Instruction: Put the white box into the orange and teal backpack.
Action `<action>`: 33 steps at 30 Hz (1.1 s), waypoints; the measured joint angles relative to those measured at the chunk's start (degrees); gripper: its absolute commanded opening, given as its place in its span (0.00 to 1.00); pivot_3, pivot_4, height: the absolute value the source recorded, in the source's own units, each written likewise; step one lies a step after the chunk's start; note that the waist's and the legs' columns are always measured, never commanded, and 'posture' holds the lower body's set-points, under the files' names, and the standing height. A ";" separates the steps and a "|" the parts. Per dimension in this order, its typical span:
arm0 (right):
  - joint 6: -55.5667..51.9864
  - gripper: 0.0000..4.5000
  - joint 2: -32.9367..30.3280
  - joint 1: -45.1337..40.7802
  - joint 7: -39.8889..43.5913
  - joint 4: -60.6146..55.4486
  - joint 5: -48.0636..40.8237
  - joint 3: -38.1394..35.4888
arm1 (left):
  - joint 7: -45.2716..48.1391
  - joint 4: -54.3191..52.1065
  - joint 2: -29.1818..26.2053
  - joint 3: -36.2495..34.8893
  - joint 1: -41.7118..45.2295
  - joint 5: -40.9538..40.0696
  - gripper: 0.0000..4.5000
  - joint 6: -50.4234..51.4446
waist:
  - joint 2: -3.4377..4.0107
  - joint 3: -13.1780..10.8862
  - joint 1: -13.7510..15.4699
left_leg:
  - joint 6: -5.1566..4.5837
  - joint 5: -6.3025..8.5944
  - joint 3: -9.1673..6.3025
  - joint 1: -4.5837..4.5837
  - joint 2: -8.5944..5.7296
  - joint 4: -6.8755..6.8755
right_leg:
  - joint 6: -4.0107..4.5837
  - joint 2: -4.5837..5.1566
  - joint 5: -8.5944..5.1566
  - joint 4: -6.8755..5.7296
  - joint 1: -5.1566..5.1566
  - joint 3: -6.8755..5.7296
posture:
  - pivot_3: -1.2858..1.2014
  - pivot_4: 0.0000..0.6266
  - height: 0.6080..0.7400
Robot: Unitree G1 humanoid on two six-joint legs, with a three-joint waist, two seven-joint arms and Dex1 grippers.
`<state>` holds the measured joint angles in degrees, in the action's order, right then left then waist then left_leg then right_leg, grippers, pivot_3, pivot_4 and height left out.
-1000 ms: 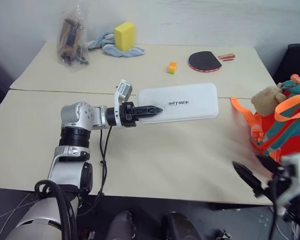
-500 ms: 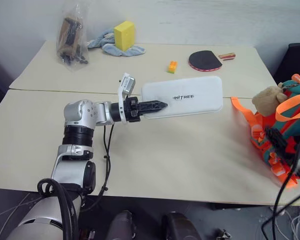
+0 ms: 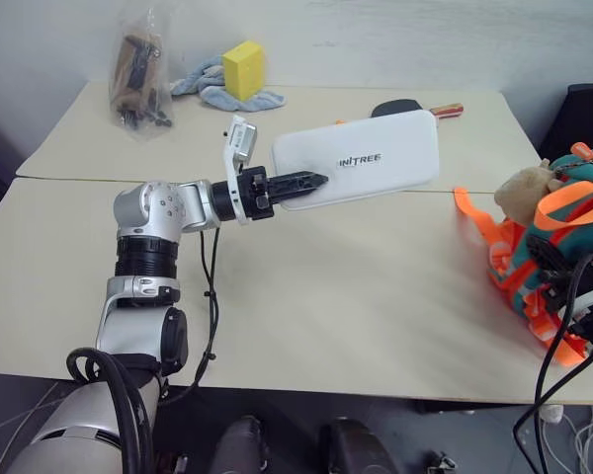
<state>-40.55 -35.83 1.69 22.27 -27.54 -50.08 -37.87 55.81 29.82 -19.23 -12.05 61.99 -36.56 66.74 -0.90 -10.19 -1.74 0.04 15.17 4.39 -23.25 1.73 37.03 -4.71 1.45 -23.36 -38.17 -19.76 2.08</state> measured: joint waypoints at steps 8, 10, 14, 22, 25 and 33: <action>-9.38 0.00 -14.64 -0.10 11.32 -7.87 -26.31 -0.85 | 0.65 2.35 -4.16 -0.29 0.38 0.44 0.29 -6.44 | -0.02 -0.07 0.15 | -0.04 0.02 -0.04 -0.03 0.00 0.00 | 0.00 0.03 0.00 0.13 0.06 -0.04 | 0.52 0.24 1.00; -10.79 0.00 -18.30 0.90 14.15 -9.54 -32.08 -1.75 | 2.17 2.46 -5.23 0.48 0.39 0.67 0.29 -8.08 | -0.08 -0.11 0.21 | -0.07 0.04 -0.05 -0.05 0.00 0.00 | 0.00 0.03 0.00 0.20 0.07 -0.06 | 0.52 0.24 1.00; -13.83 0.00 -23.17 4.16 18.98 -10.54 -39.86 -5.55 | 8.22 0.61 -8.21 4.30 0.26 1.35 0.29 -11.95 | -0.41 -0.30 0.29 | -0.12 0.07 -0.07 -0.09 -0.02 0.06 | 0.00 0.08 0.00 0.26 0.13 -0.09 | 0.52 0.24 1.00; -20.17 0.00 -26.89 10.47 25.35 -6.84 -43.99 -15.72 | 21.26 -5.27 -11.59 6.59 -0.55 -0.48 0.29 -14.22 | -0.51 -0.36 0.30 | -0.16 0.09 -0.11 -0.09 -0.03 0.08 | 0.00 0.09 0.00 0.29 0.18 -0.11 | 0.52 0.24 1.00; -20.75 0.00 -26.88 10.96 26.00 -5.80 -43.33 -16.40 | 24.43 -5.66 -12.46 6.58 -0.64 -0.95 0.29 -14.83 | -0.52 -0.36 0.29 | -0.16 0.09 -0.12 -0.09 -0.02 0.06 | 0.00 0.08 0.00 0.30 0.17 -0.11 | 0.52 0.24 1.00; -21.85 0.00 -26.87 13.16 28.86 -5.65 -41.45 -17.82 | 28.91 -3.95 -10.46 12.95 -1.60 5.21 0.29 -28.27 | -0.58 -0.40 0.53 | -0.20 0.11 -0.12 -0.11 -0.04 0.10 | -0.01 0.07 0.01 0.31 0.18 -0.11 | 0.52 0.24 1.00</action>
<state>-62.40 -62.70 14.85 51.12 -33.19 -91.53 -55.69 84.72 25.87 -29.69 0.90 60.39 -31.35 38.46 -1.47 -10.58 -1.20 -0.16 15.28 4.27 -23.36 1.69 37.13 -4.72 1.53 -23.36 -37.86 -19.57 1.97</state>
